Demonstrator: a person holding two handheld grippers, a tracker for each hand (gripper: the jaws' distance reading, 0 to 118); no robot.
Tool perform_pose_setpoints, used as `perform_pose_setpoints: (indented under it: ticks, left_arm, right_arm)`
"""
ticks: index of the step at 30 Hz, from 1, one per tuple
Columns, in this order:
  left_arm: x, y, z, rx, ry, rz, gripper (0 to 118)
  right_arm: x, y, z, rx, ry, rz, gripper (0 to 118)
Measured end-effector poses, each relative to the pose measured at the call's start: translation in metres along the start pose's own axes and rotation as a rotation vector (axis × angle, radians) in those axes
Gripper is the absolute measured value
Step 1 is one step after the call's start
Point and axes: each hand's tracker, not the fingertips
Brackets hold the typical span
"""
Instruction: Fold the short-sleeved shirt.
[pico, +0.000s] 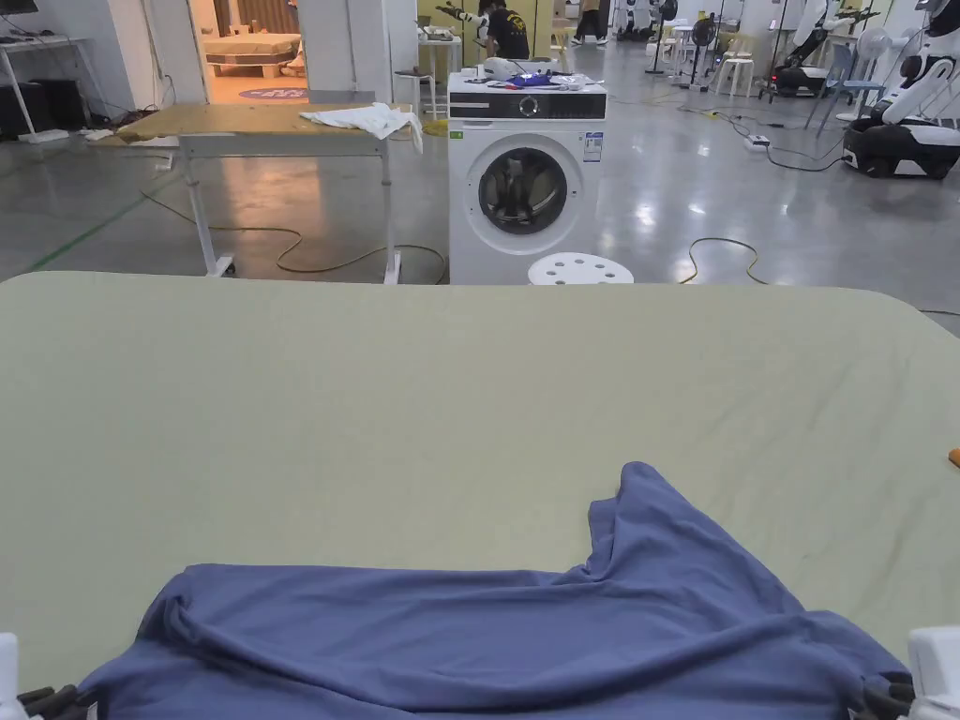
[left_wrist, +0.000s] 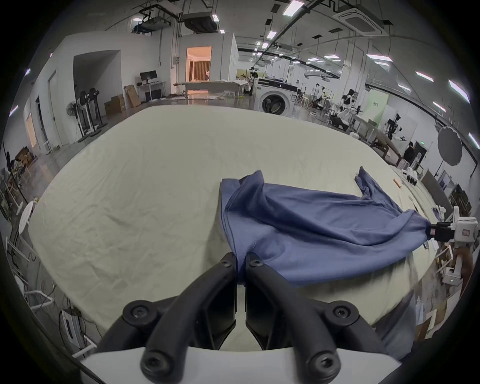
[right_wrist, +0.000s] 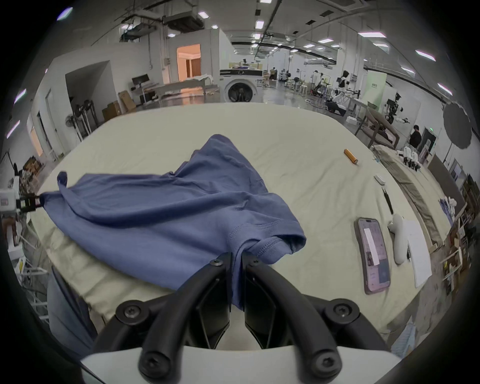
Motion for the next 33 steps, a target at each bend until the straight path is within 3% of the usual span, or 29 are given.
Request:
perform_pose_setpoints:
  ticks: [6,15,17,18,20,22,24,25,33]
  left_arm:
    - [-0.006,-0.049,0.011,-0.133,-0.009,0.030,0]
    - [-0.004,-0.088,-0.025,-0.231,0.058,0.010,0]
    - [-0.007,-0.089,-0.033,-0.233,0.072,-0.006,1]
    - [-0.007,-0.088,-0.033,-0.232,0.074,-0.007,8]
    - [-0.005,-0.082,-0.031,-0.226,0.081,-0.011,16]
    - [-0.001,-0.076,-0.026,-0.191,0.077,-0.016,20]
    - [0.004,-0.065,-0.022,-0.101,0.070,-0.032,47]
    - [0.006,-0.062,-0.021,-0.066,0.062,-0.034,55]
    - [0.049,-0.013,-0.021,0.297,0.078,-0.082,56]
  right_arm:
    - [-0.013,-0.047,-0.006,-0.120,-0.041,0.070,6]
    - [-0.021,-0.077,-0.037,-0.140,-0.076,0.030,10]
    - [-0.021,-0.076,-0.036,-0.146,-0.074,0.023,24]
    - [-0.022,-0.075,-0.033,-0.144,-0.090,0.025,37]
    - [-0.023,-0.069,-0.022,-0.135,-0.144,0.055,47]
    - [-0.023,-0.058,-0.007,-0.073,-0.183,0.047,53]
    - [-0.025,-0.044,0.010,0.019,-0.174,0.031,63]
    - [-0.026,-0.038,0.016,0.057,-0.171,0.022,63]
    - [-0.056,0.014,0.011,0.403,-0.117,-0.059,66]
